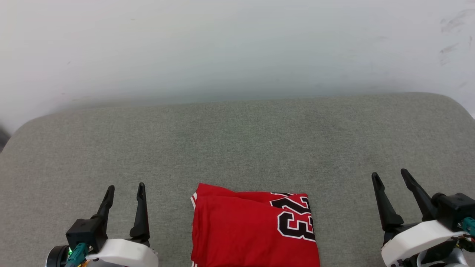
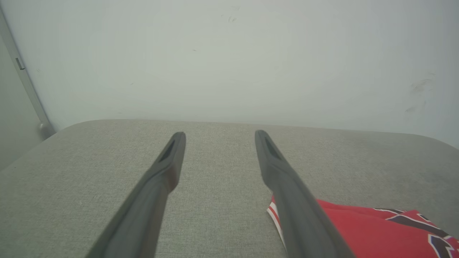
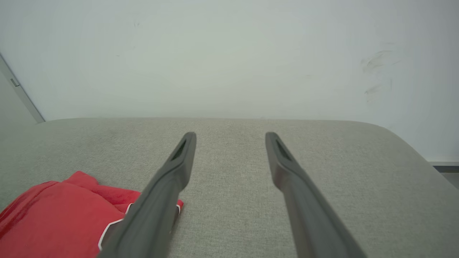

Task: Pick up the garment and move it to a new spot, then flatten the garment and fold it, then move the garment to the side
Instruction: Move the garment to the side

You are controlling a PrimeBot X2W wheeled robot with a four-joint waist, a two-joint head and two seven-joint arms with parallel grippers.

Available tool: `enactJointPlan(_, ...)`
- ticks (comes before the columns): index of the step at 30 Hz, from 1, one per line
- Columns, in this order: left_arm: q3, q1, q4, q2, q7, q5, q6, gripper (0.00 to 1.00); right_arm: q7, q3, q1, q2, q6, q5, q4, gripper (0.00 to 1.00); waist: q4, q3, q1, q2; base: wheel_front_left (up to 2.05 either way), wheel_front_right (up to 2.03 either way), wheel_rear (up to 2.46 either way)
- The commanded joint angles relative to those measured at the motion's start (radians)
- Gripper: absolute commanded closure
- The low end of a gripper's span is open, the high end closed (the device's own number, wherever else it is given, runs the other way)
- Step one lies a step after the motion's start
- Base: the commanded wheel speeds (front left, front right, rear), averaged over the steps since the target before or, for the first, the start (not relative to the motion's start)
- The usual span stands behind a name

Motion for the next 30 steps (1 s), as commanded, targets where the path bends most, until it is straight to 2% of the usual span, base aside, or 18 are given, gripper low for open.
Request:
enactJointPlan(1,0.006,-0.007,0.0,-0.001,-0.005,-0.001,0.0,0.0,0.003,0.003,-0.004,0.007,0.0,0.008,-0.008,0.0,-0.006,0.005,0.0001,0.0,0.0,0.0,0.0)
enactJointPlan(5,0.019,-0.007,-0.001,-0.003,-0.006,-0.006,0.0,0.0,0.031,-0.015,-0.017,0.013,0.0,0.034,0.012,0.0,-0.013,0.011,0.0001,0.0,0.0,0.0,0.0)
enactJointPlan(8,0.026,-0.015,-0.005,-0.009,-0.008,-0.002,-0.003,0.0,0.089,-0.062,-0.027,0.013,0.0,0.103,0.053,0.0,-0.008,0.015,0.0001,0.0,0.0,0.0,0.0)
enactJointPlan(15,0.047,-0.032,-0.016,-0.035,-0.012,0.017,-0.01,0.0,0.337,-0.201,-0.117,-0.06,0.0,0.27,0.254,0.0,0.018,0.039,0.0001,0.0,0.0,0.0,0.0)
enactJointPlan(19,0.057,-0.049,-0.024,-0.053,-0.012,0.037,-0.023,0.0,0.512,-0.201,-0.186,-0.076,0.0,0.35,0.366,0.0,0.048,0.062,0.0001,0.0,0.0,0.0,0.0)
enactJointPlan(24,0.065,-0.068,-0.022,-0.074,-0.012,0.057,-0.041,0.0,0.79,-0.189,-0.227,-0.044,0.0,0.484,0.432,0.0,0.082,0.093,0.0001,0.0,0.0,0.0,0.0)
enactJointPlan(26,0.07,-0.075,-0.022,-0.081,-0.012,0.064,-0.047,0.0,0.883,-0.196,-0.243,0.007,0.0,0.56,0.436,0.0,0.095,0.108,0.0001,0.0,0.0,0.0,0.0)
enactJointPlan(30,0.075,-0.093,-0.017,-0.095,-0.012,0.078,-0.059,0.0,0.979,-0.198,-0.244,0.051,0.0,0.627,0.437,0.0,0.114,0.135,0.0001,0.0,0.0,0.0,0.0)
